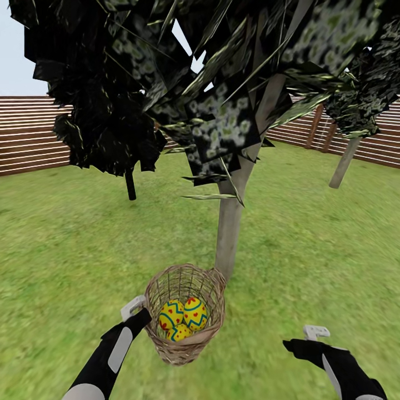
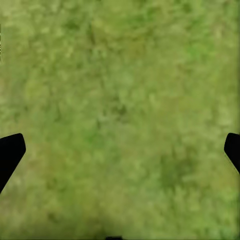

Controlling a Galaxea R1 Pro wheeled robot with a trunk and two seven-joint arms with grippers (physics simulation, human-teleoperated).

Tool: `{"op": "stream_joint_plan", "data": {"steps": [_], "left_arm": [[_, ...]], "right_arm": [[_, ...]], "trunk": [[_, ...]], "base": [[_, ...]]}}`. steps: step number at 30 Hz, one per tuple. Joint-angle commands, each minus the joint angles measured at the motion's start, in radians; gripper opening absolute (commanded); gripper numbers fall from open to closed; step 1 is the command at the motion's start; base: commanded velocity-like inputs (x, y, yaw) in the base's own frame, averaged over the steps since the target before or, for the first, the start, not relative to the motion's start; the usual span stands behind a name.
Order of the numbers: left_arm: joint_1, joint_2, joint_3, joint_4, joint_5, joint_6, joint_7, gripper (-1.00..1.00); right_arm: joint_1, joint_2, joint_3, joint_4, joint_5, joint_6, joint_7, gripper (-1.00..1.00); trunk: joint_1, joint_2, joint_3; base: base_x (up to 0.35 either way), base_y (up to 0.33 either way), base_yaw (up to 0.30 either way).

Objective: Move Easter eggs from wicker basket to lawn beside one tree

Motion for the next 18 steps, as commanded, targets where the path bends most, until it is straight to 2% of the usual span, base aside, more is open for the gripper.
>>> {"op": "stream_joint_plan", "data": {"steps": [1, 4, 18], "left_arm": [[0.000, -0.001, 0.002, -0.003, 0.013, 0.006, 0.005, -1.00], [0.000, -0.001, 0.002, -0.003, 0.013, 0.006, 0.005, -1.00], [0.000, 0.000, 0.004, -0.005, 0.013, 0.006, 0.004, -1.00]], "right_arm": [[-0.001, 0.000, -0.007, -0.002, 0.011, 0.003, 0.009, 1.00], [-0.001, 0.000, -0.006, -0.002, 0.011, 0.003, 0.011, 1.00], [-0.001, 0.001, -0.006, -0.001, 0.013, 0.003, 0.011, 1.00]], "trunk": [[0.004, -0.008, -0.005], [0.016, -0.029, -0.014], [0.019, -0.036, -0.017]], "base": [[0.000, 0.000, 0.000], [0.000, 0.000, 0.000], [0.043, 0.000, 0.000]]}}
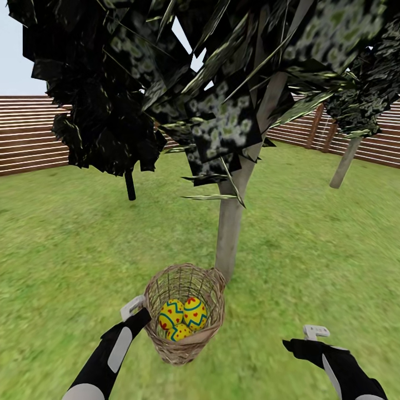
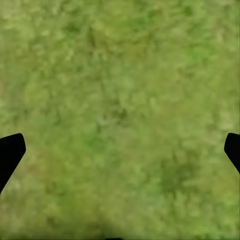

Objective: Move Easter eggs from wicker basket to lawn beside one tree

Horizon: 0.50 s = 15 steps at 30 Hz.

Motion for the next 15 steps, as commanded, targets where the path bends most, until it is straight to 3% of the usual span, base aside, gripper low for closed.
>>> {"op": "stream_joint_plan", "data": {"steps": [1, 15], "left_arm": [[-0.001, -0.001, 0.002, -0.003, 0.013, 0.006, 0.005, -1.00], [-0.001, -0.003, -0.002, -0.001, 0.013, 0.006, 0.008, -1.00]], "right_arm": [[-0.001, 0.001, -0.007, -0.002, 0.010, 0.004, 0.009, 1.00], [-0.001, 0.000, -0.007, -0.001, 0.010, 0.004, 0.009, 1.00]], "trunk": [[0.004, -0.008, -0.004], [0.058, -0.106, -0.048]], "base": [[0.000, 0.000, 0.000], [0.000, 0.000, 0.000]]}}
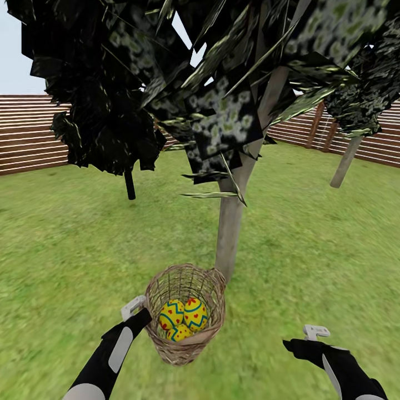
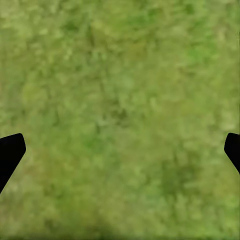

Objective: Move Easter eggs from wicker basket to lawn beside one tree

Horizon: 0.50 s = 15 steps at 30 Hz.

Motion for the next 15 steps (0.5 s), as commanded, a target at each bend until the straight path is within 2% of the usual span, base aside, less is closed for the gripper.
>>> {"op": "stream_joint_plan", "data": {"steps": [1, 15], "left_arm": [[0.000, -0.001, 0.002, -0.003, 0.013, 0.006, 0.005, -1.00], [0.000, 0.001, 0.003, -0.001, 0.014, 0.006, 0.001, -1.00]], "right_arm": [[-0.001, 0.001, -0.007, -0.003, 0.011, 0.004, 0.009, 1.00], [-0.001, 0.002, -0.007, 0.002, 0.010, 0.004, 0.005, 1.00]], "trunk": [[0.004, -0.008, -0.004], [0.058, -0.106, -0.048]], "base": [[0.000, 0.000, 0.000], [0.000, 0.000, 0.000]]}}
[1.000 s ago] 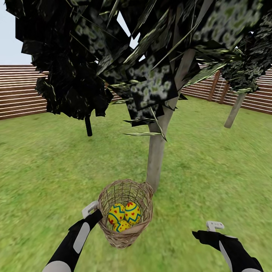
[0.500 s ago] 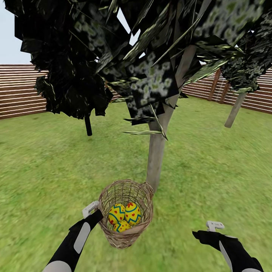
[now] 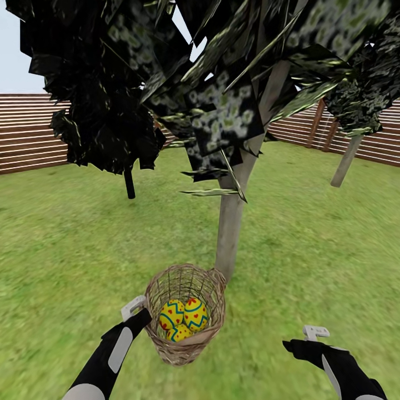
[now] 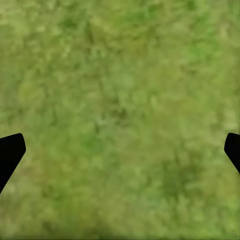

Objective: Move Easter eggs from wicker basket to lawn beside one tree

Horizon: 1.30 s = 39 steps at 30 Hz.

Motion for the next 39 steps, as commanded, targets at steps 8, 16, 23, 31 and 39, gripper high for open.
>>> {"op": "stream_joint_plan", "data": {"steps": [8, 16, 23, 31, 39], "left_arm": [[-0.001, -0.002, 0.002, -0.005, 0.013, 0.006, 0.006, -1.00], [-0.001, -0.002, 0.002, -0.005, 0.013, 0.007, 0.008, -1.00], [-0.001, -0.002, 0.002, -0.005, 0.012, 0.007, 0.008, -1.00], [-0.001, -0.002, 0.002, -0.005, 0.013, 0.007, 0.008, -1.00], [-0.001, -0.002, 0.002, -0.005, 0.013, 0.007, 0.008, -1.00]], "right_arm": [[-0.001, 0.001, -0.007, 0.002, 0.013, 0.003, 0.011, 1.00], [-0.001, 0.001, -0.005, 0.002, 0.012, 0.003, 0.011, 1.00], [-0.001, 0.001, -0.005, 0.001, 0.011, 0.002, 0.011, 1.00], [0.000, 0.001, -0.005, 0.001, 0.011, 0.002, 0.011, 1.00], [-0.001, 0.001, -0.005, 0.001, 0.010, 0.001, 0.013, 1.00]], "trunk": [[0.031, -0.057, -0.026], [0.062, -0.113, -0.051], [0.088, -0.162, -0.073], [0.119, -0.218, -0.098], [0.150, -0.274, -0.123]], "base": [[0.000, 0.000, 0.000], [0.000, 0.000, 0.000], [0.000, 0.000, 0.000], [0.000, 0.000, 0.000], [0.000, 0.000, 0.000]]}}
